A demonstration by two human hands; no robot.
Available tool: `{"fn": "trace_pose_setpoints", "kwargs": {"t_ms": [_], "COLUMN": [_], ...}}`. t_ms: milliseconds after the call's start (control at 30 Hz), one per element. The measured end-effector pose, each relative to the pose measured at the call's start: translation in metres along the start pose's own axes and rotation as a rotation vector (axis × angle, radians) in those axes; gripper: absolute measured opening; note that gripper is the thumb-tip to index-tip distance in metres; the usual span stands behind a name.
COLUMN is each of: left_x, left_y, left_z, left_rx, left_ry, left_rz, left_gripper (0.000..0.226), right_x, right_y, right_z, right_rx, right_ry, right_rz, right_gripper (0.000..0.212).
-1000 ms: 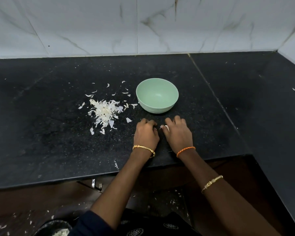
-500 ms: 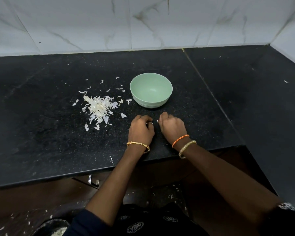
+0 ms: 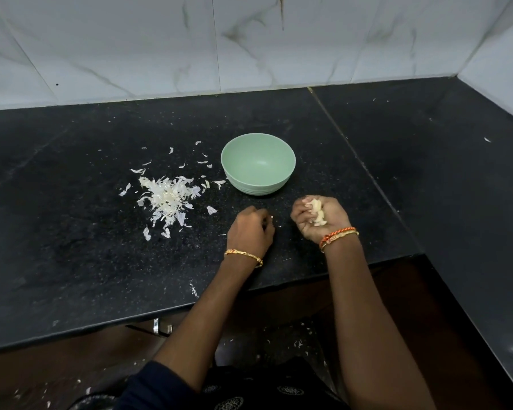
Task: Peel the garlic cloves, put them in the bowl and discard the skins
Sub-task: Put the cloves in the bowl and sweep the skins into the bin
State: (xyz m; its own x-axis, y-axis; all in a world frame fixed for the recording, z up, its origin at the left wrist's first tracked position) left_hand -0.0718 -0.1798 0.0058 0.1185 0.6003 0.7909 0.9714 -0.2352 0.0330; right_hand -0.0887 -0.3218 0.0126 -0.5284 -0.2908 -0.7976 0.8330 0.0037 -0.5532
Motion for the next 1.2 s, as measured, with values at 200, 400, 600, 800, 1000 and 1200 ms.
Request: {"fn": "trace_pose_setpoints", "kwargs": {"t_ms": [200, 400, 600, 800, 1000, 1200], "left_x": [0.027, 0.062, 0.077, 0.084, 0.09, 0.099], "left_y": [0.005, 0.025, 0.04, 0.049, 0.059, 0.066], "left_z": [0.015, 0.046, 0.085, 0.095, 0.106, 0.126], "left_rx": [0.145, 0.203, 0.163, 0.145, 0.139, 0.121], "left_ry": [-0.039, -0.072, 0.021, -0.014, -0.076, -0.261], "left_rz": [-0.112, -0.263, -0.363, -0.407, -0.44, -0.42], "left_gripper": [0.022, 0.032, 0.013, 0.012, 0.007, 0.024], "right_x": [-0.1, -0.142, -0.128, -0.134, -0.145, -0.154], "right_y": [-0.021, 0.04, 0.079, 0.07, 0.046, 0.031], "right_z": [0.01, 0.014, 0.003, 0.015, 0.022, -0.028], "right_rx": [0.067, 0.389, 0.562, 0.613, 0.989, 0.991], "right_ry": [-0.194, -0.74, -1.198, -1.436, -1.435, -1.344], "right_rz": [0.203, -0.038, -0.275, -0.262, -0.375, -0.215], "right_gripper": [0.031, 0.034, 0.045, 0.009, 0.026, 0.02]}}
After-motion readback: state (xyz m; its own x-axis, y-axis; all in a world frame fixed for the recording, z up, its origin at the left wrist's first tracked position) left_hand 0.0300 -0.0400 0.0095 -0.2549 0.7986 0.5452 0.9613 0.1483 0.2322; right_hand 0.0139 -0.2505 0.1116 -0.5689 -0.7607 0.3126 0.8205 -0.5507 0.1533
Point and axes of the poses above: each hand's wrist, its own y-axis towards the middle knuckle, its own x-axis out of the back of the hand, z = x × y, the point moved 3 cm from there along y, towards the middle knuckle, and after that the axes turned 7 degrees about x, right-handed, at the moved point
